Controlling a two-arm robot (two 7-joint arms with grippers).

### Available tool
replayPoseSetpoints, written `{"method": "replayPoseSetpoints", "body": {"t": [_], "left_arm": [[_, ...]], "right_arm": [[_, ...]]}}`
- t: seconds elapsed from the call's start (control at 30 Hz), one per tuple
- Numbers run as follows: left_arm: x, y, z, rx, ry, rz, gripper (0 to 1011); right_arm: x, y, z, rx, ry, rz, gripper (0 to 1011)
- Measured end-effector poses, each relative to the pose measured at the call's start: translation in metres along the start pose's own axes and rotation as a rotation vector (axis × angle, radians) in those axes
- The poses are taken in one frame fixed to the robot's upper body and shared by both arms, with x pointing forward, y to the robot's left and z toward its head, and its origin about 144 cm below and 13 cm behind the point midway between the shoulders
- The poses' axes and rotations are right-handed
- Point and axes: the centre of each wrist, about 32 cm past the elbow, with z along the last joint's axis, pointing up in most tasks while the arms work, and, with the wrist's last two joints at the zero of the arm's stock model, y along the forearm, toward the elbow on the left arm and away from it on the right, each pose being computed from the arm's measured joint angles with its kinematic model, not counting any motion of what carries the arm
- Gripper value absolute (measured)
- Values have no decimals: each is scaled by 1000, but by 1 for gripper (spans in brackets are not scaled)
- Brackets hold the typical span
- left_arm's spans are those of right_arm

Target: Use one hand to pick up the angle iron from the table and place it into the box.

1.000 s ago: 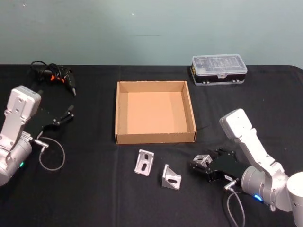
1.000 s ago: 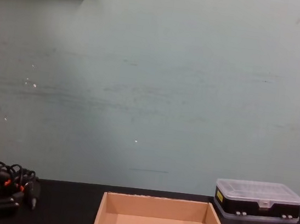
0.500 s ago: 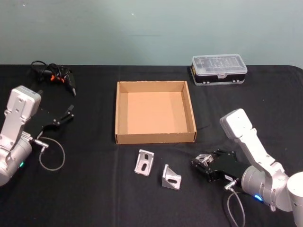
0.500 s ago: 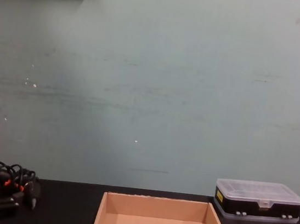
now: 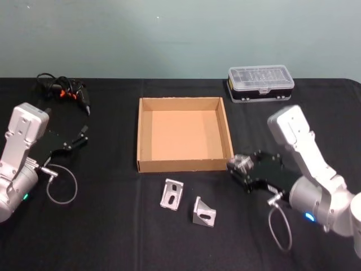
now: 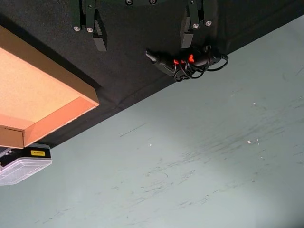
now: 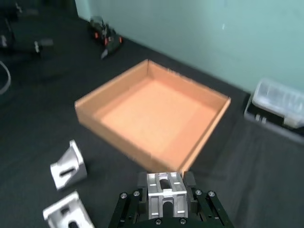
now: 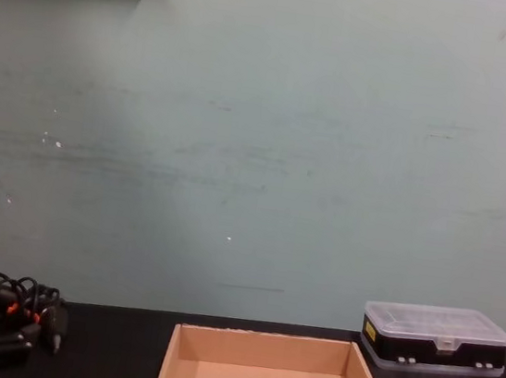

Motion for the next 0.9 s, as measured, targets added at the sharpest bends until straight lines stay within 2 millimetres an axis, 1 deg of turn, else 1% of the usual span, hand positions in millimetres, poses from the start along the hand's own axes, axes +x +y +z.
{"method": "replayPoseSetpoints", "body": {"t": [0.13, 0.17, 0.2, 0.23, 0.3, 0.33, 0.43, 0.47, 0.5, 0.53, 0.63, 0.67, 0.77, 0.9], "left_arm": [[0, 0, 0, 0, 0, 0, 1011], [0, 0, 0, 0, 0, 0, 1011], [0, 0, 0, 0, 0, 0, 1011], [0, 0, 0, 0, 0, 0, 1011], [0, 0, 0, 0, 0, 0, 1011], [0, 0, 0, 0, 0, 0, 1011], [0, 0, 0, 0, 0, 0, 1011], [0, 0, 0, 0, 0, 0, 1011], [0, 0, 0, 0, 0, 0, 1011], [0, 0, 0, 0, 0, 0, 1011], [0, 0, 0, 0, 0, 0, 1011], [0, 0, 0, 0, 0, 0, 1011], [0, 0, 0, 0, 0, 0, 1012], [0, 0, 0, 0, 0, 0, 1011]], "right_arm": [[3, 4, 14, 27, -12, 0, 465], [6, 9, 23, 40, -16, 0, 465], [7, 11, 26, 45, -18, 0, 465], [9, 17, 34, 54, -20, 1, 465], [12, 24, 41, 59, -20, 1, 465], [14, 31, 47, 62, -20, -1, 465], [17, 43, 54, 58, -20, 0, 465], [19, 50, 58, 52, -17, 1, 465], [20, 54, 59, 49, -16, 2, 465], [22, 62, 62, 41, -12, 3, 465], [24, 73, 63, 25, -3, 6, 465], [25, 81, 64, 14, 4, 8, 465], [27, 91, 63, -6, 17, 7, 465], [31, 111, 61, -37, 37, 5, 465]]}}
